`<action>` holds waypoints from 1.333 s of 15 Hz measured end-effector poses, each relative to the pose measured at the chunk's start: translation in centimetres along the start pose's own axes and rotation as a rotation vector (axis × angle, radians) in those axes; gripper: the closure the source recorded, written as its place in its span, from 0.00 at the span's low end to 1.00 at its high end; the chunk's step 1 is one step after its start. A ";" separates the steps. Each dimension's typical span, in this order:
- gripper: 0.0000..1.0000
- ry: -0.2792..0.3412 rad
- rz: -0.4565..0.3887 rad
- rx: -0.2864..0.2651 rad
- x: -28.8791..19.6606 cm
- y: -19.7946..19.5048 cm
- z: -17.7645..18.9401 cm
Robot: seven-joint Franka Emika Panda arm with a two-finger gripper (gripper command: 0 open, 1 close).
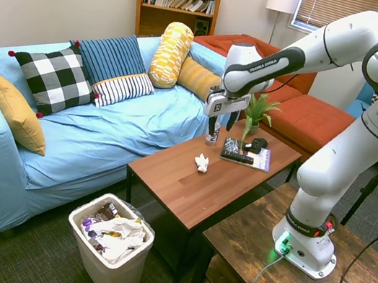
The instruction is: Throw the tissue in the trash bin
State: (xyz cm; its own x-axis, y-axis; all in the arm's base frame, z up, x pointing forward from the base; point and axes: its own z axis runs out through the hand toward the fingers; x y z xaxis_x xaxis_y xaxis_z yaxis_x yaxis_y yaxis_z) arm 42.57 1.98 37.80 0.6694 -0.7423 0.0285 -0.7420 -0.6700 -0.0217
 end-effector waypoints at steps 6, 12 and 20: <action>0.00 -0.002 0.076 0.008 1.2 -1.1 0.4; 0.00 -0.040 0.309 -0.032 7.2 -3.4 6.6; 0.00 -0.098 0.453 -0.133 11.5 -5.8 17.9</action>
State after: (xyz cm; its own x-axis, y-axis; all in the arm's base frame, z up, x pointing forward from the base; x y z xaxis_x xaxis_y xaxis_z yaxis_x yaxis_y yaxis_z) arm 55.23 -2.82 20.40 0.2728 -0.9609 -0.0486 -0.9537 -0.2767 0.1177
